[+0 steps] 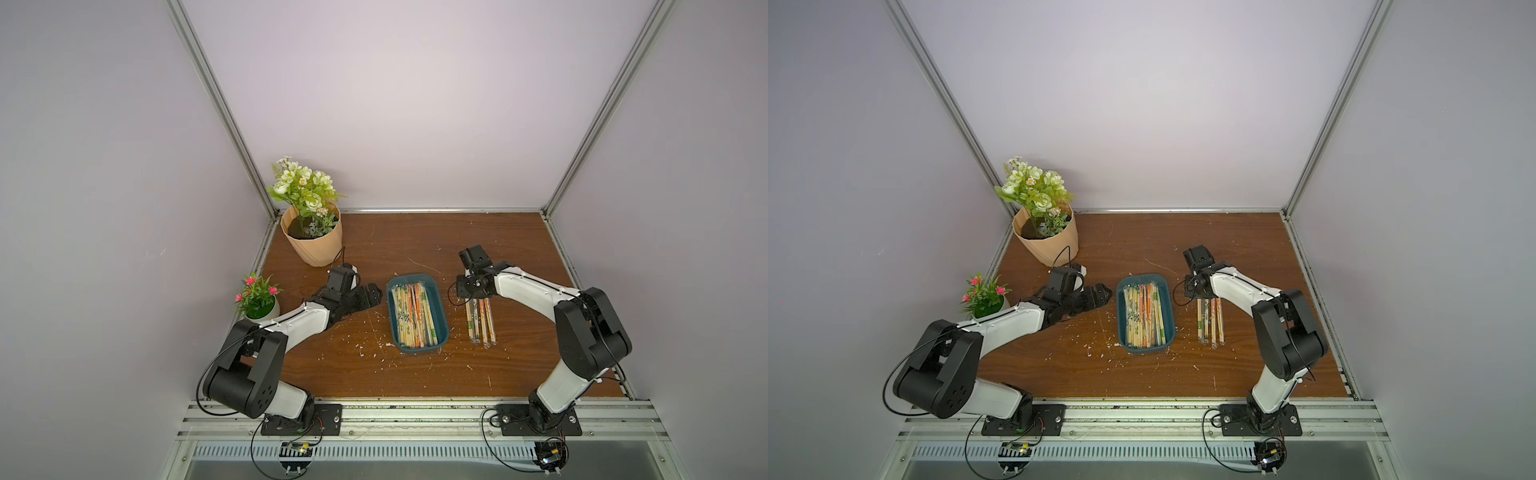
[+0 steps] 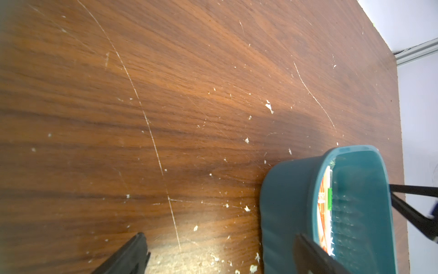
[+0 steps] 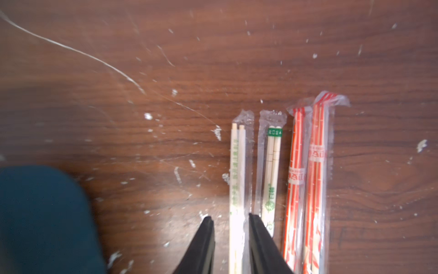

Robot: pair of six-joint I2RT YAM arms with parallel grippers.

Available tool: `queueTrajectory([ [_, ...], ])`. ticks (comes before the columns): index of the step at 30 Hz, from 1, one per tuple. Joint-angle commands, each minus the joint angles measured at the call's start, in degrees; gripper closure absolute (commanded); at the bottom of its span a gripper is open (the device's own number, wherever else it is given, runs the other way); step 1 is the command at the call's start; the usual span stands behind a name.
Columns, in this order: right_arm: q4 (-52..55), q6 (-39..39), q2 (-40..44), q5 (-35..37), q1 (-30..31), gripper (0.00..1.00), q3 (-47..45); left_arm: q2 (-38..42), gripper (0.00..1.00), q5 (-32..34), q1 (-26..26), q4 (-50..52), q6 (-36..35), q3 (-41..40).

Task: Take the paired disposable chopsticks out of the storage box
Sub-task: Place the paired disposable chopsticks at the center of the board, then pick up the paired disposable chopsticks from the storage box.

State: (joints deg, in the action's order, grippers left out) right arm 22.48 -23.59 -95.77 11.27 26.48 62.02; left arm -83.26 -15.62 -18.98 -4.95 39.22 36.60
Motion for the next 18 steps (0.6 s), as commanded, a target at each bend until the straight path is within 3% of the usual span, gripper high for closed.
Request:
queueTrajectory([
  [1, 0.6, -1.3, 5.0, -5.2, 0.0, 0.68, 1.8, 0.3, 0.02, 0.0, 0.5, 0.5, -0.5, 0.6],
  [7, 0.2, -3.2, 7.8, -11.0, 4.0, 0.68, 3.4, 0.1, 0.02, 1.2, 0.5, 0.6, 0.2, 0.2],
  [18, 2.2, -6.1, 3.5, -9.1, 17.1, 0.68, 6.6, 0.5, 0.02, 1.2, 0.5, 0.6, 0.1, 0.2],
])
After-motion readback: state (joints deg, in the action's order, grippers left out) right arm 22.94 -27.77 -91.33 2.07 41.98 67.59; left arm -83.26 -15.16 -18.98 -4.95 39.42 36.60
